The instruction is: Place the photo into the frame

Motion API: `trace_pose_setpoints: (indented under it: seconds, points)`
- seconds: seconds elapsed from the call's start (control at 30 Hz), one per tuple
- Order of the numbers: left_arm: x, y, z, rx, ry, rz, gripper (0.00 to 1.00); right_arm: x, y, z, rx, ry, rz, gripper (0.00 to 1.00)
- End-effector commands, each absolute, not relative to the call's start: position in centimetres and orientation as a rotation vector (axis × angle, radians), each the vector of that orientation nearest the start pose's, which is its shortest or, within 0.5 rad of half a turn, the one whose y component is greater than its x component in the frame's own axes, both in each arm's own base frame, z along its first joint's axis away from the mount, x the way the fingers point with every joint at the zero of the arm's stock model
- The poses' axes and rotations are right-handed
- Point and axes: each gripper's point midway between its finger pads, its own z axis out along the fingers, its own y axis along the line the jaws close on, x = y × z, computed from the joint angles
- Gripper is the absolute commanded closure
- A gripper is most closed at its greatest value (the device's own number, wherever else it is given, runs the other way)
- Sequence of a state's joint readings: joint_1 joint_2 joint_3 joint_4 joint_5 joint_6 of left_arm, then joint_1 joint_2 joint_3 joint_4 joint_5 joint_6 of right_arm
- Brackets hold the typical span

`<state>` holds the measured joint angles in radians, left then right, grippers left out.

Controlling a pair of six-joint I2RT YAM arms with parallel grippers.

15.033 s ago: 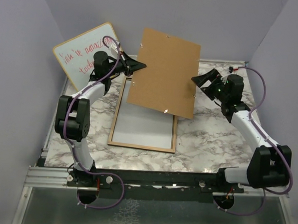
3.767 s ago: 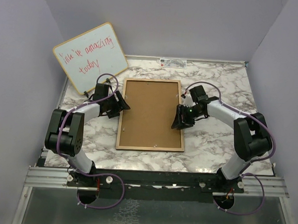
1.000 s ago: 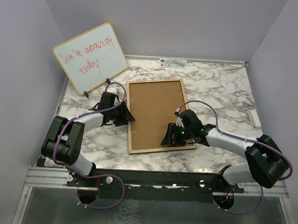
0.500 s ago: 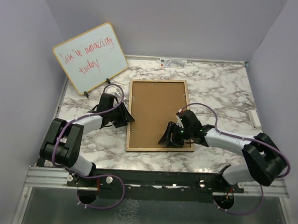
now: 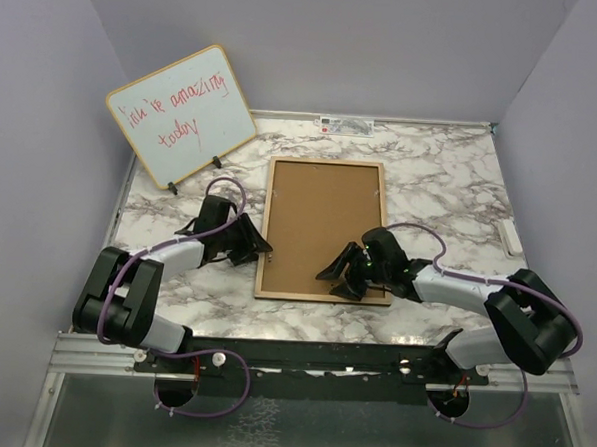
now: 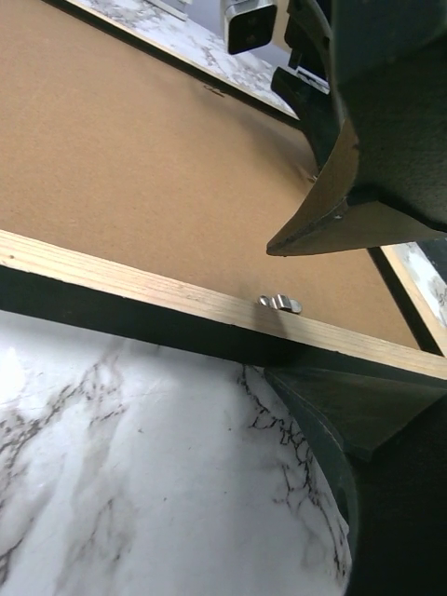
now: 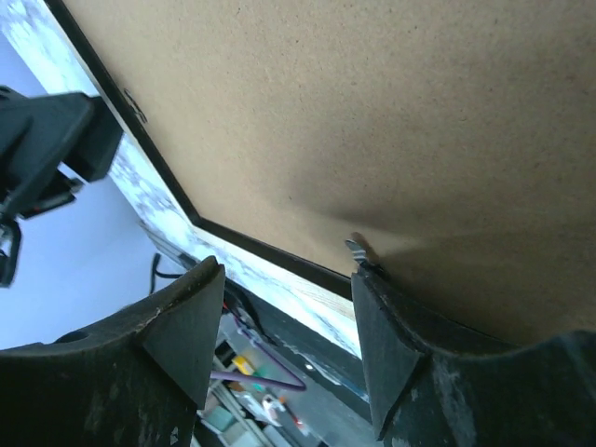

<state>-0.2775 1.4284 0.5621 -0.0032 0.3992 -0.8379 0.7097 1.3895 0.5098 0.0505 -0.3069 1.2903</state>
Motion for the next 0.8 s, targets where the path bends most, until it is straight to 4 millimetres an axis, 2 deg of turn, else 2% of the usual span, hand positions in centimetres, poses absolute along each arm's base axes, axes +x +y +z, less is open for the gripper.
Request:
trace_pose_setpoints:
  seconds: [0.0,0.1,0.23,0.37,0.5,0.63,0.77]
  points:
    - [25.5,-18.9,4.5,-0.542,2.567,-1.036,0.49,19.4,28.3,4.7,0.796,2.628,1.176,0.38]
    - [25.5,-18.8,4.7,-0.542,2.562,-1.03,0.49,19.3,28.2,4.8,0.812,2.619,1.186,0.35]
    - [25.8,-18.4,4.8,-0.514,2.569,-0.98,0.48,19.5,28.0,5.4,0.743,2.611,1.159,0.33]
    - [26.5,-17.9,5.2,-0.452,2.57,-0.911,0.46,20.4,27.9,8.2,0.572,2.516,1.173,0.32]
    - [27.2,-17.7,5.8,-0.395,2.557,-0.876,0.42,21.8,27.1,9.8,0.431,2.447,1.07,0.32]
    - [27.5,-17.7,5.8,-0.351,2.553,-0.866,0.4,22.6,26.1,9.3,0.318,2.49,0.895,0.33]
    - [27.7,-17.6,5.5,-0.322,2.557,-0.85,0.4,23.1,25.9,8.9,0.243,2.515,0.819,0.36]
